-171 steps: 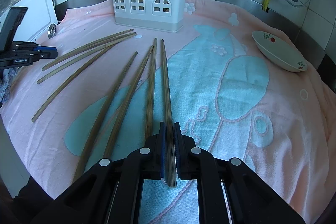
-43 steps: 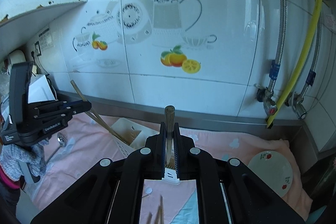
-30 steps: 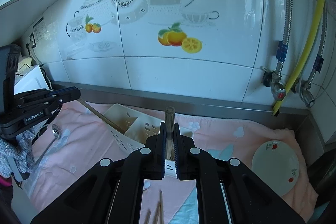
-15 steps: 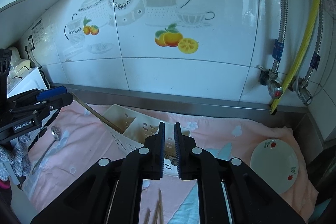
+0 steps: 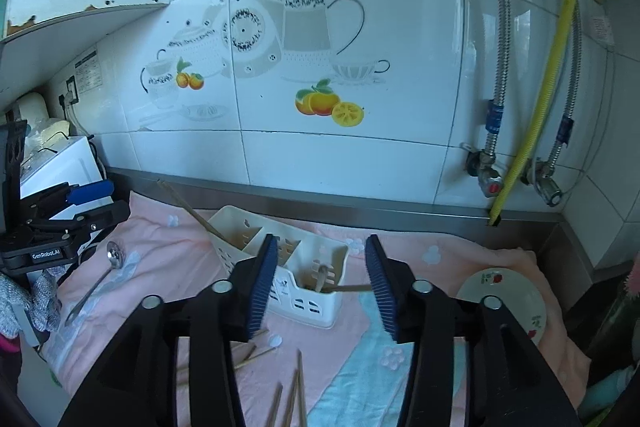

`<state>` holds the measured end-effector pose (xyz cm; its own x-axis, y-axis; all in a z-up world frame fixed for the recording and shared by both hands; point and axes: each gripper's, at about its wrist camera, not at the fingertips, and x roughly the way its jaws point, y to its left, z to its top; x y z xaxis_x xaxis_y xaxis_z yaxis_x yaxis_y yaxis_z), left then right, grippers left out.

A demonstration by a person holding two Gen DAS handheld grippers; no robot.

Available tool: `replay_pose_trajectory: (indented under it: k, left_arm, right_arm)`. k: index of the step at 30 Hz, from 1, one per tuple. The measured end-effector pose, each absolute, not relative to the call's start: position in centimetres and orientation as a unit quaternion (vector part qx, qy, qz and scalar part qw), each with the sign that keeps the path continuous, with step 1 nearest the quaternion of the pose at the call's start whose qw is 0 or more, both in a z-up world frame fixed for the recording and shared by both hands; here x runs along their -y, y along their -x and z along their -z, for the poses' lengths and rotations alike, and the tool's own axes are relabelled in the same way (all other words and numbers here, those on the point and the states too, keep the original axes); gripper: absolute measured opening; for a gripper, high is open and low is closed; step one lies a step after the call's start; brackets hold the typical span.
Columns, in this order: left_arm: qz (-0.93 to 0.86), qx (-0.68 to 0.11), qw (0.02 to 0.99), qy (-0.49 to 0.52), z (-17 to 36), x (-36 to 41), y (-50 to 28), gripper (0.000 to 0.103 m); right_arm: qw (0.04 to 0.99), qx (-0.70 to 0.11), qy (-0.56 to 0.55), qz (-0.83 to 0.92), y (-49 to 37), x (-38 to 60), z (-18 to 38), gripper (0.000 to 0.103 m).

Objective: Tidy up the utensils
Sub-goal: 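Move both open tools down to the loose chopsticks on the towel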

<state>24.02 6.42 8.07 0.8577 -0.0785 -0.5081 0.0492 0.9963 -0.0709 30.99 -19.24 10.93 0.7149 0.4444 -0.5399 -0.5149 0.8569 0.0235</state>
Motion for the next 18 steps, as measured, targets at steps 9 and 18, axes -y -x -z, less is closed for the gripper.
replay_pose_trajectory:
  k: [9,18]
  left_arm:
    - [0.034,-0.271,0.961,0.049,-4.7,-7.5,-20.2,0.074]
    - [0.034,-0.294,0.953,0.064,-0.3,-8.0,-17.3,0.076]
  right_arm:
    - [0.927,-0.262,0.066,-0.261,-26.3,21.8,-9.6,0.058]
    - [0.922,-0.276,0.056,-0.268,-22.2,23.9,-5.1,0.065]
